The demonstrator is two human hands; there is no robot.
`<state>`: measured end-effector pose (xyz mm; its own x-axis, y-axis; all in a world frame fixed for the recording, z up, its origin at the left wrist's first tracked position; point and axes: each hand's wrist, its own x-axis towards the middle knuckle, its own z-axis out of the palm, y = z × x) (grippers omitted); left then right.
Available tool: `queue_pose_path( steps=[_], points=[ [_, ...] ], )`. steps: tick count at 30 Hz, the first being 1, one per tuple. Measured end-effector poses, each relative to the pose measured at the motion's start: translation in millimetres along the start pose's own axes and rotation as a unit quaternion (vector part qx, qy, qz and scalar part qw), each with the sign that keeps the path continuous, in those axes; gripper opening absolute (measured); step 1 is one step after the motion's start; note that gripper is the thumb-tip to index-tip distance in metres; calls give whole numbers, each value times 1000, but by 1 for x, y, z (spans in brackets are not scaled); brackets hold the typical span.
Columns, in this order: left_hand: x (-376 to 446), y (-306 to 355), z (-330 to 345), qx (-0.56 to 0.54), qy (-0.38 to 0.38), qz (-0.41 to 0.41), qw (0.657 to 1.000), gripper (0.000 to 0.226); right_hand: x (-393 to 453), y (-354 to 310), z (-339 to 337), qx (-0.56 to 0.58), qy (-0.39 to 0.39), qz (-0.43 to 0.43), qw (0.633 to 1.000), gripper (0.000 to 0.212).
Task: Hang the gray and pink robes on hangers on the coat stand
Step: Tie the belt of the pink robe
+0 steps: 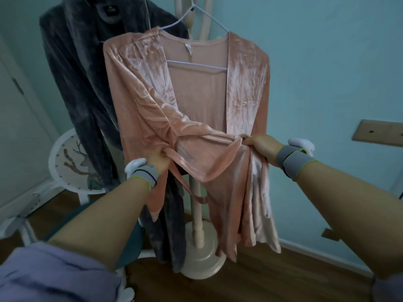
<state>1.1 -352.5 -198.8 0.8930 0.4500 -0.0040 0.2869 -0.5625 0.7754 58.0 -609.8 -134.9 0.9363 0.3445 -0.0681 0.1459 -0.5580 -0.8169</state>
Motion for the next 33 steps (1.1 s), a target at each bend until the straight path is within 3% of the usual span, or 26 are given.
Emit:
queue_pose_path(
  steps=[2, 4, 6, 7, 10, 13, 18, 19, 21, 22, 25, 28, 30, 33],
  points=[
    [-10, 26, 3, -55, -19, 25, 998, 32, -8, -6, 4, -105, -44, -2, 994, 28],
    [-11, 40, 8, -97, -81, 0, 992, 18, -10, -9, 8, -162, -93, 1, 982, 34],
    [-14, 45, 7, -73, -119, -46, 989, 13, -11, -10, 7, -180, -109, -5, 978, 17],
    [-13, 45, 6, -48, -130, -52, 989, 15, -10, -12, 4, -155, -91, -17, 984, 8],
    [-16, 43, 2, 2, -133, -49, 990, 17, -3, -17, -7, -26, 25, -40, 999, 17],
    [-19, 44, 2, 23, -157, -53, 986, 8, -2, -24, -17, 51, 78, -58, 994, 24],
    [-25, 63, 16, 16, -223, 63, 973, 57, -9, -50, -12, 173, 29, -106, 979, 30],
    [-28, 69, 20, 21, -231, 85, 969, 55, -9, -53, -9, 192, 13, -116, 975, 31],
    [-30, 74, 26, 21, -220, 100, 970, 26, -9, -57, -4, 206, -12, -120, 971, 29],
    [-29, 74, 27, 22, -206, 97, 973, 11, -9, -55, -3, 196, -14, -115, 974, 27],
    [-21, 69, 18, 6, -155, 71, 985, 28, 0, -36, -5, 109, 36, -74, 991, 22],
    [-11, 66, 3, -16, -118, 40, 992, 28, 17, -8, -7, 38, 80, 17, 996, 15],
    [-3, 67, -2, 2, -127, 28, 991, 20, 34, 6, -2, -2, 74, 73, 995, 12],
    [11, 66, 2, -26, -141, 9, 990, 26, 60, 18, 9, -37, 84, 87, 992, 6]
  ],
)
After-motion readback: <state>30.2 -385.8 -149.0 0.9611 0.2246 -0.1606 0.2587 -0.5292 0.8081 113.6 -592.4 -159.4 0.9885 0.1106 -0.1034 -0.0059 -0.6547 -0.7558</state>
